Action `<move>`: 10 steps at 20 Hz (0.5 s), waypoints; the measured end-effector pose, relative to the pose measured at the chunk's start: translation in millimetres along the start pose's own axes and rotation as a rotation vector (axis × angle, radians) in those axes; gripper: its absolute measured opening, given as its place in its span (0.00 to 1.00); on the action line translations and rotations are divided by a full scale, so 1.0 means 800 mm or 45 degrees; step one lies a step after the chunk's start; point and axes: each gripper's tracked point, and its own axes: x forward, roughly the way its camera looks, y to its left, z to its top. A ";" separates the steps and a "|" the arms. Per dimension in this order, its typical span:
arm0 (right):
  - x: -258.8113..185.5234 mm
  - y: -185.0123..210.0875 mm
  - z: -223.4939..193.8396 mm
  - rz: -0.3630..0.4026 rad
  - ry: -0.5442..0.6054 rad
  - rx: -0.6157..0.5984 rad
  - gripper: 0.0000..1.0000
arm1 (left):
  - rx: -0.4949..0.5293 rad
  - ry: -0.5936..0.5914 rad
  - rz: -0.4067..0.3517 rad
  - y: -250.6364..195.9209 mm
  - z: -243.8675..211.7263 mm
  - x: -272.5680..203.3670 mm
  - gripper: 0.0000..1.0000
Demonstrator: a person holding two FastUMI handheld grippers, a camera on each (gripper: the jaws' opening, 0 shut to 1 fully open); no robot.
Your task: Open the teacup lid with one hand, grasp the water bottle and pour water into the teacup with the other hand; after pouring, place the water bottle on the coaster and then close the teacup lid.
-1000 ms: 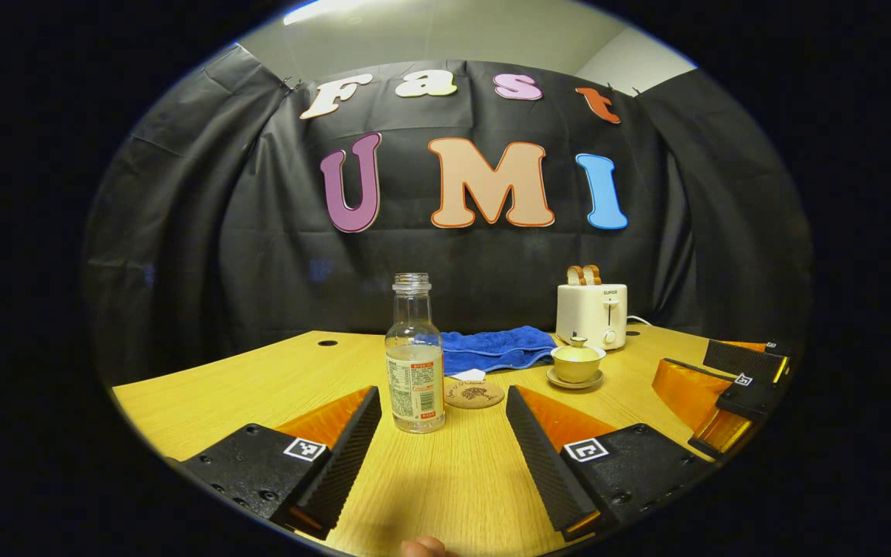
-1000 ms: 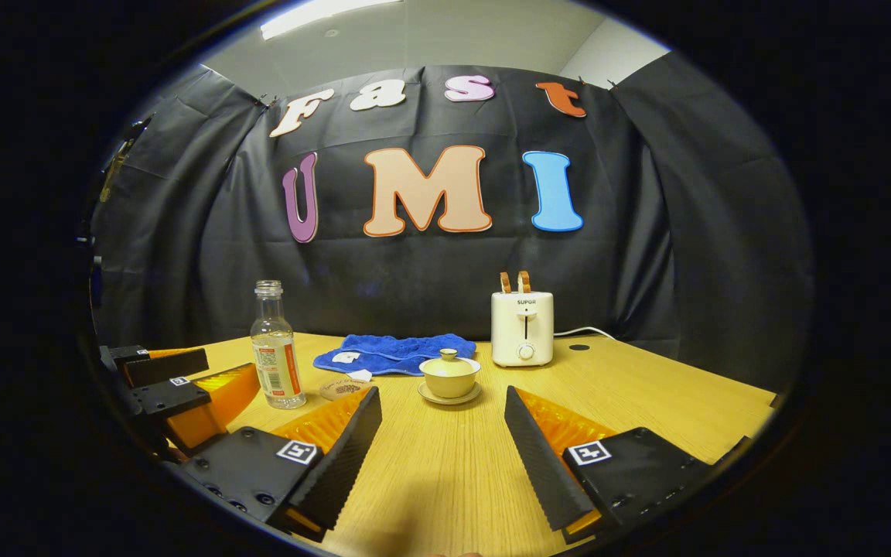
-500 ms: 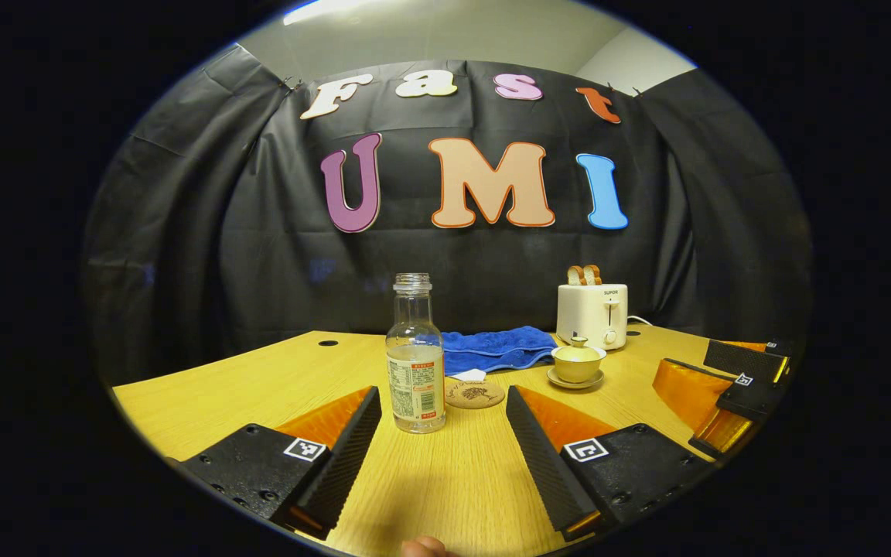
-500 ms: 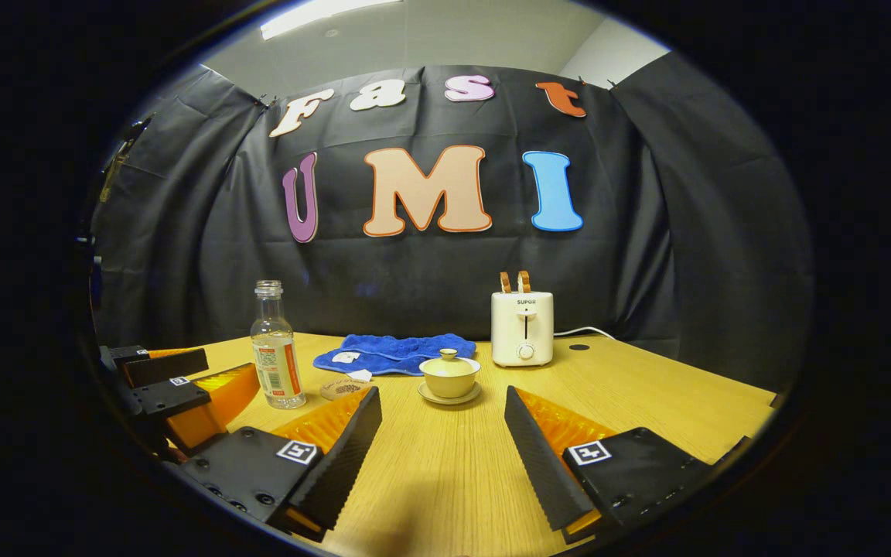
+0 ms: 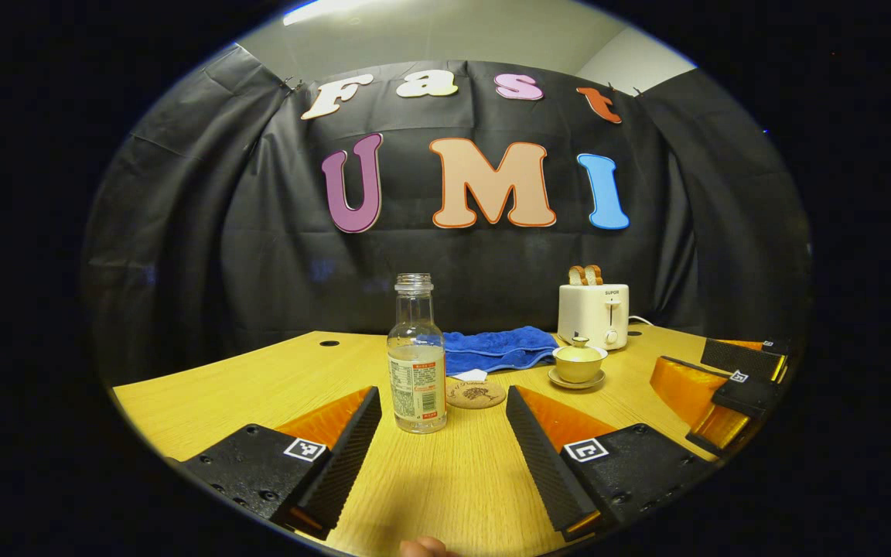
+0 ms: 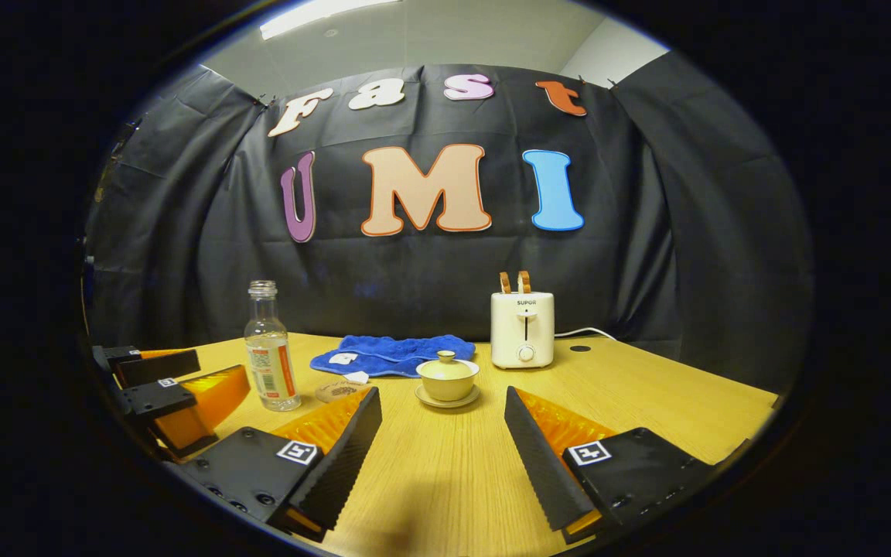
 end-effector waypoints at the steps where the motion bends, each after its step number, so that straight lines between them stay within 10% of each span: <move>1: 0.012 -0.004 0.001 -0.013 -0.005 0.000 0.99 | 0.000 0.000 -0.005 -0.001 0.000 0.000 0.95; 10: 0.184 -0.009 -0.015 -0.044 0.059 -0.006 0.97 | -0.001 0.000 -0.007 -0.002 -0.001 -0.002 0.95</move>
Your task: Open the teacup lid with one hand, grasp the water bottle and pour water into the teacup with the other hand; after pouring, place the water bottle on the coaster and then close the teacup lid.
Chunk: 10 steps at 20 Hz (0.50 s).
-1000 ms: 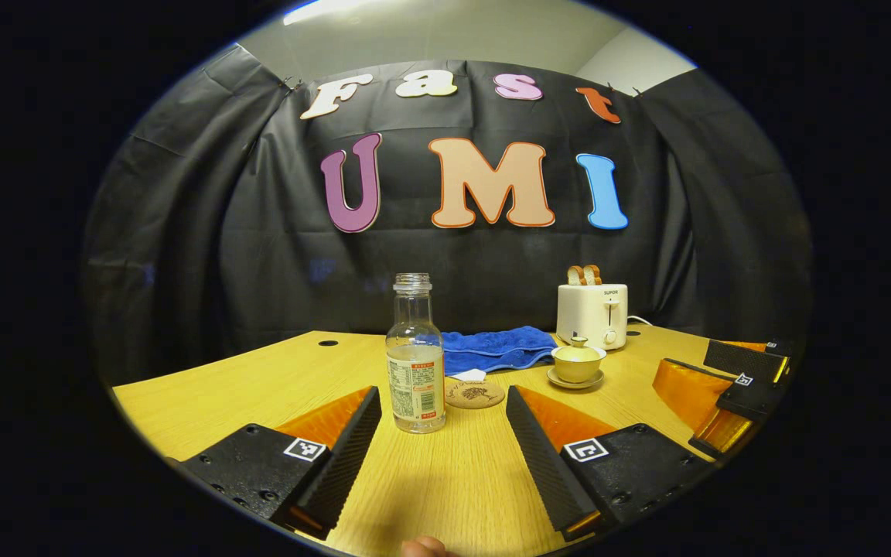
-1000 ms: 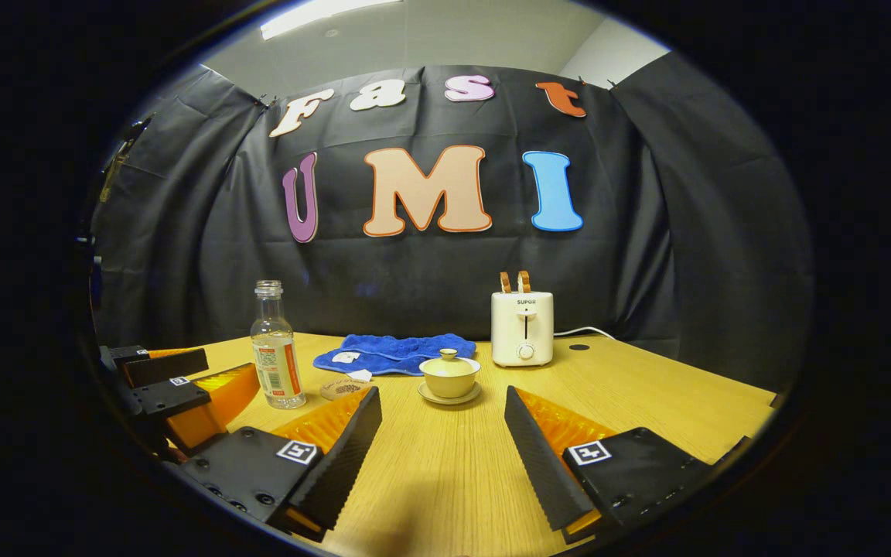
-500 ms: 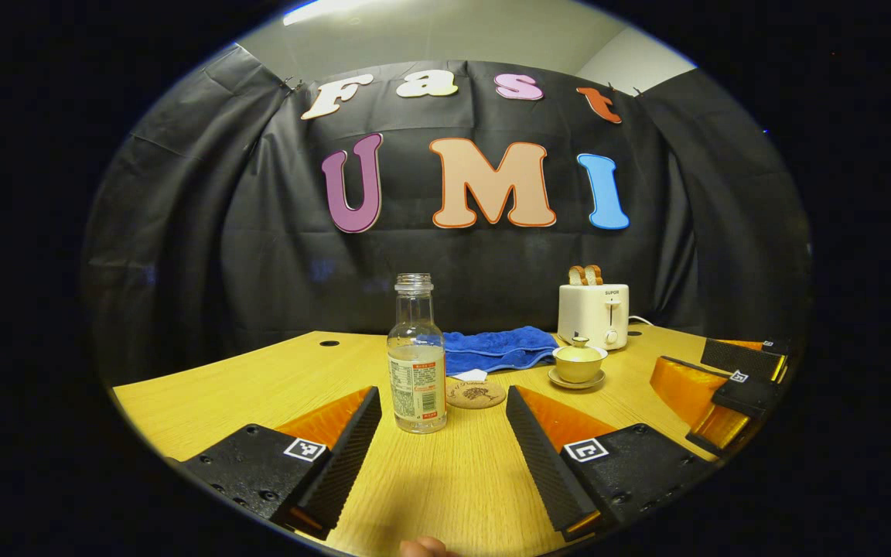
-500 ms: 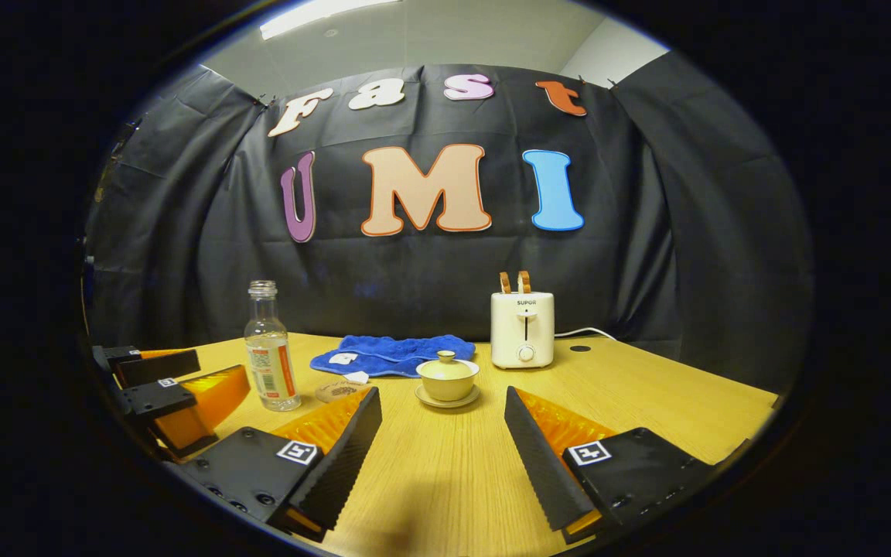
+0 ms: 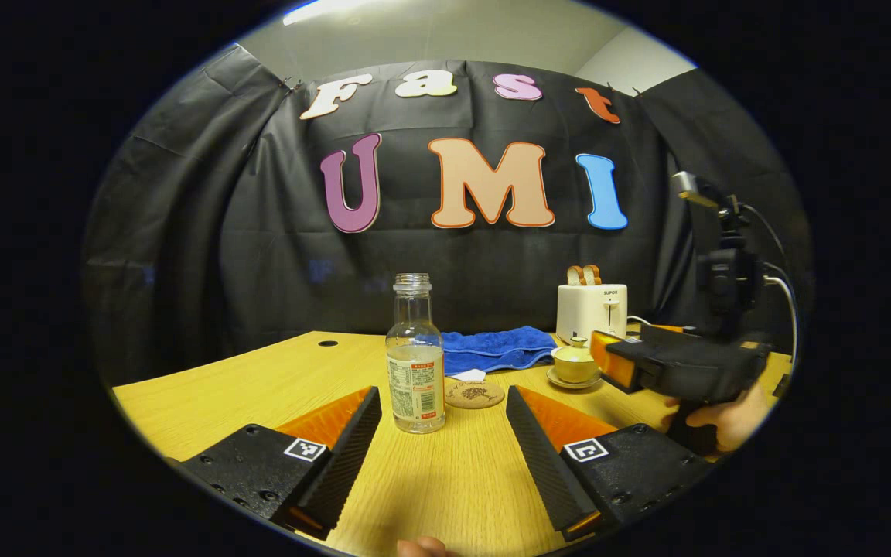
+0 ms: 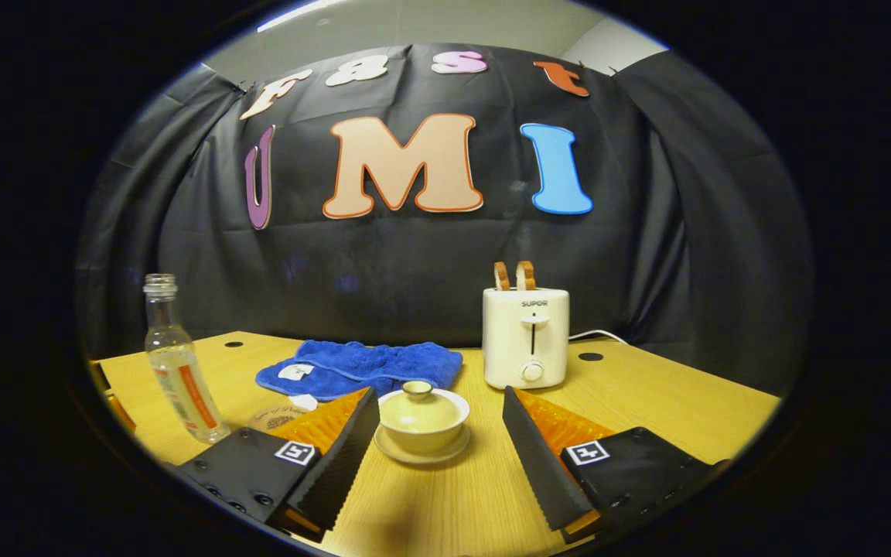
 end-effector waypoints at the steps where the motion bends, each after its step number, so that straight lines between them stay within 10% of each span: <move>1: 0.015 0.004 -0.004 0.014 0.018 -0.005 1.00 | 0.000 0.000 0.000 0.000 0.000 0.000 0.95; 10: 0.094 0.040 -0.014 0.112 0.086 -0.036 0.95 | 0.001 0.000 0.000 0.000 0.001 0.001 0.95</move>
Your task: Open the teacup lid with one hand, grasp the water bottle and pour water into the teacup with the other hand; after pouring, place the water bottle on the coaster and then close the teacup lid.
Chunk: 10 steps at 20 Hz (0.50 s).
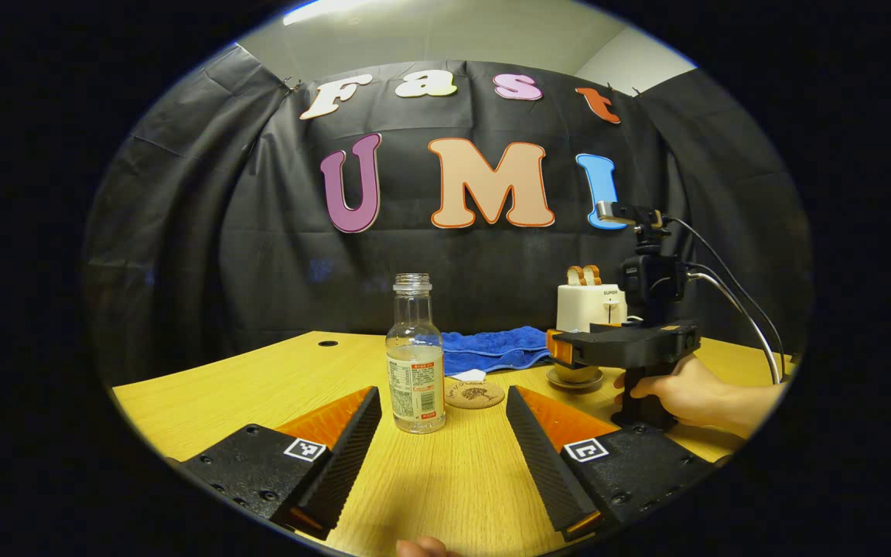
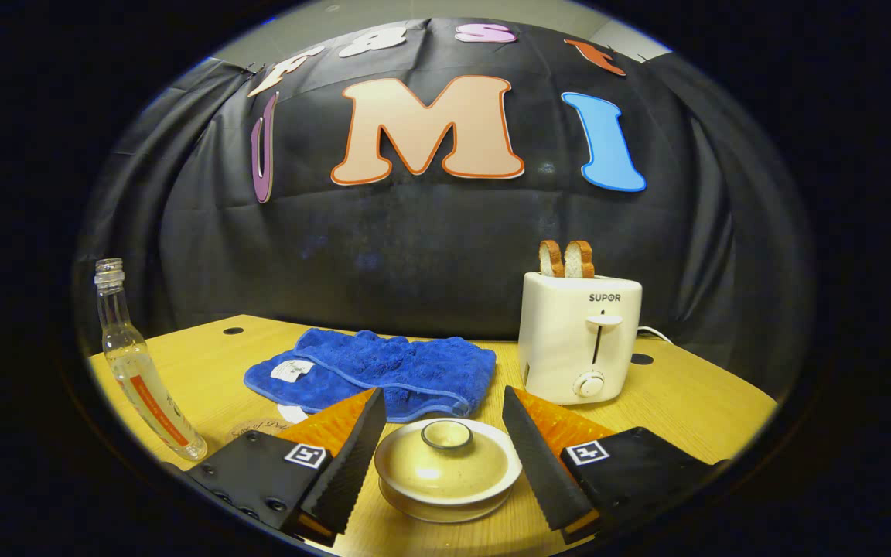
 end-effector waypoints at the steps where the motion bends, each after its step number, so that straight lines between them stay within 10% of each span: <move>1: 0.002 -0.001 0.003 0.000 -0.004 0.004 0.94 | 0.000 0.001 0.000 0.000 0.001 -0.001 0.95; 6: 0.007 0.000 0.001 0.000 0.043 -0.012 0.75 | 0.000 0.001 0.000 0.000 0.000 -0.001 0.95; 8: 0.011 -0.002 -0.001 -0.008 0.039 -0.015 0.45 | -0.001 0.001 0.000 0.001 0.000 0.000 0.95; 10: 0.013 -0.001 -0.004 -0.004 0.048 -0.008 0.45 | -0.001 0.002 0.000 0.000 0.001 -0.001 0.95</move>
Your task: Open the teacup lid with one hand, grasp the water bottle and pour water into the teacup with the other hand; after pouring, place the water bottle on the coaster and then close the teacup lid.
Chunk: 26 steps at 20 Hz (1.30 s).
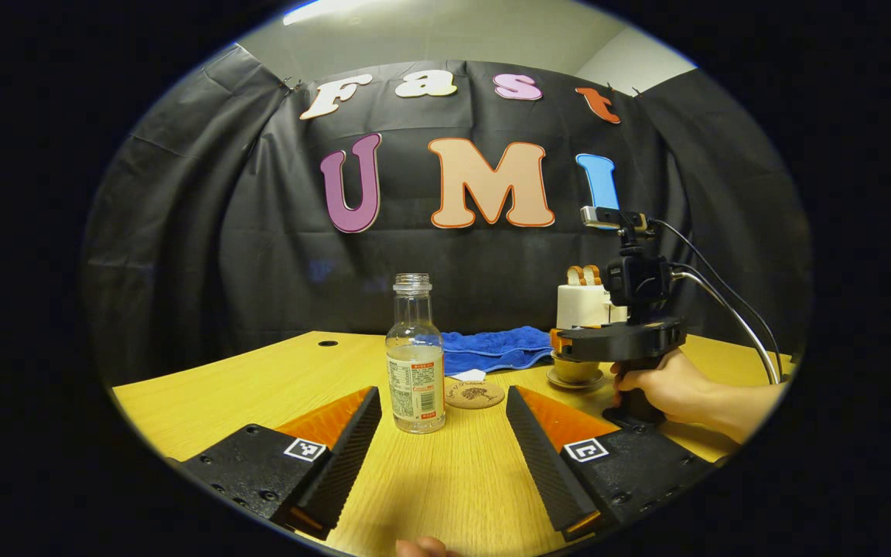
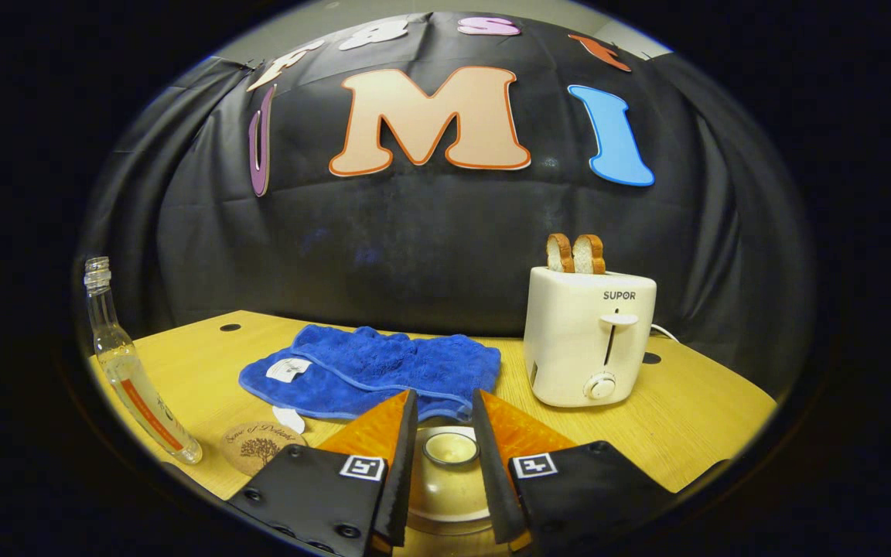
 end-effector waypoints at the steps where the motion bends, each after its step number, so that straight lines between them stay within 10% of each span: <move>1: 0.001 -0.001 -0.003 0.002 0.008 0.008 0.45 | 0.000 0.000 0.000 0.000 0.000 -0.001 0.95; 11: 0.004 -0.007 -0.003 -0.002 0.021 0.031 0.27 | 0.000 0.000 -0.001 0.001 0.000 0.000 0.95; 26: -0.022 -0.007 0.026 0.063 -0.182 0.038 0.27 | -0.003 0.000 -0.002 0.000 -0.002 -0.003 0.95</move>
